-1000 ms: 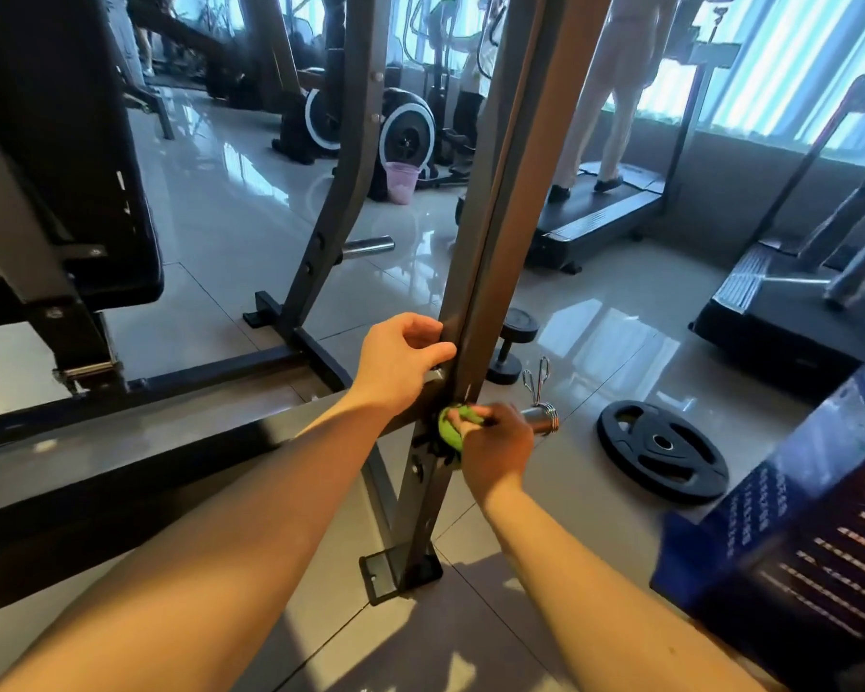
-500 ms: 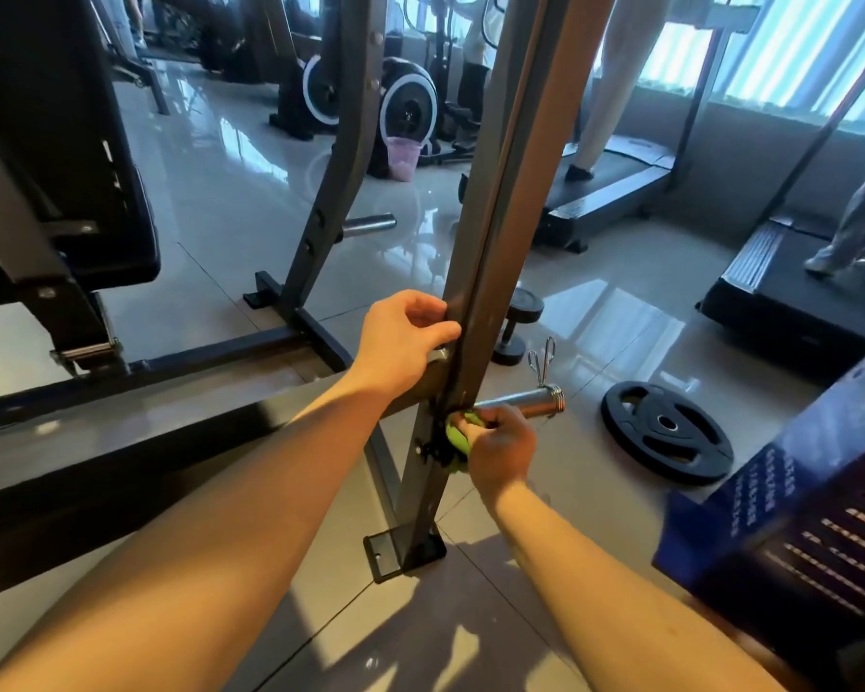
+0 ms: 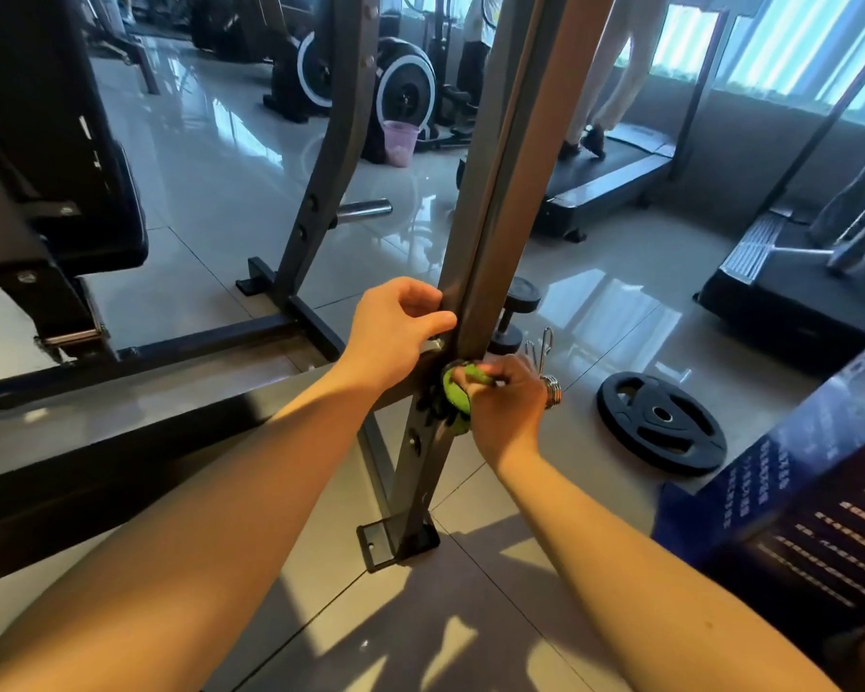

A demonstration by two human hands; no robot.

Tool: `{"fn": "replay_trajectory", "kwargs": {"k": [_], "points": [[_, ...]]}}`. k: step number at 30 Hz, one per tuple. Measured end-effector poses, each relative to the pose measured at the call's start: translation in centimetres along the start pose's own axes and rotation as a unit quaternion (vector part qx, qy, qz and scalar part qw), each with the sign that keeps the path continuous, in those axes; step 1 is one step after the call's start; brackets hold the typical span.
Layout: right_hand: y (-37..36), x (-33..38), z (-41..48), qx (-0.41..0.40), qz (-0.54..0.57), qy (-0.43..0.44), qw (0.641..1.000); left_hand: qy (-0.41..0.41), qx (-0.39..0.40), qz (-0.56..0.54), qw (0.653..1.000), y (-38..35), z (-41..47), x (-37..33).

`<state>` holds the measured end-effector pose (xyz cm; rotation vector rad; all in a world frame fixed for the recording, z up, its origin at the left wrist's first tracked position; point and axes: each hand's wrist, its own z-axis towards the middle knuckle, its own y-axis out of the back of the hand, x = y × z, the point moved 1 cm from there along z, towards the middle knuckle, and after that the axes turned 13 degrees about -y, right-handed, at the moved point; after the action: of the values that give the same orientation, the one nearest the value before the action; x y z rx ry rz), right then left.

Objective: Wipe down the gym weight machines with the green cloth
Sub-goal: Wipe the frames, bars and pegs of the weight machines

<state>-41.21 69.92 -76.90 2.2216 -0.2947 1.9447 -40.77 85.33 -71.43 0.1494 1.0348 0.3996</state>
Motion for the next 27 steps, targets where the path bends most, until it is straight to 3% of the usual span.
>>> {"fn": "replay_trajectory", "kwargs": {"k": [1,3,5,7,8,11,14,17,22,27], "points": [[0.3,0.2,-0.6,0.012,-0.005,0.007,1.000,0.003,0.001,0.001,1.000,0.1,-0.1,-0.2],[0.5,2.4,-1.1,-0.037,-0.001,0.042,0.998,0.009,0.010,-0.009,1.000,0.2,-0.2,-0.3],[0.7,7.9,-0.5,-0.120,-0.024,0.128,0.984,0.010,0.015,-0.014,1.000,0.6,-0.3,-0.5],[0.2,12.4,0.1,-0.123,-0.010,0.226,0.966,0.013,0.015,-0.011,1.000,0.6,-0.4,-0.6],[-0.1,13.4,0.1,-0.132,-0.058,0.269,0.952,0.015,0.013,-0.011,1.000,0.6,-0.3,-0.6],[-0.5,11.1,-0.3,-0.125,-0.092,0.256,0.954,0.017,0.007,-0.011,1.000,0.2,-0.2,-0.5],[-0.2,5.6,-0.9,-0.097,-0.082,0.176,0.976,0.015,0.005,-0.004,1.000,0.0,-0.1,-0.1],[-0.3,-1.0,-0.6,-0.082,-0.169,0.194,0.963,0.018,-0.003,0.004,1.000,-0.2,-0.1,0.1],[0.0,-10.0,-0.3,-0.054,-0.152,0.148,0.976,0.014,-0.027,0.024,0.999,-0.7,-0.3,0.1],[0.5,-10.5,-0.8,-0.020,-0.178,0.035,0.983,0.007,-0.026,0.053,0.998,-0.7,-0.9,-0.9]]}}
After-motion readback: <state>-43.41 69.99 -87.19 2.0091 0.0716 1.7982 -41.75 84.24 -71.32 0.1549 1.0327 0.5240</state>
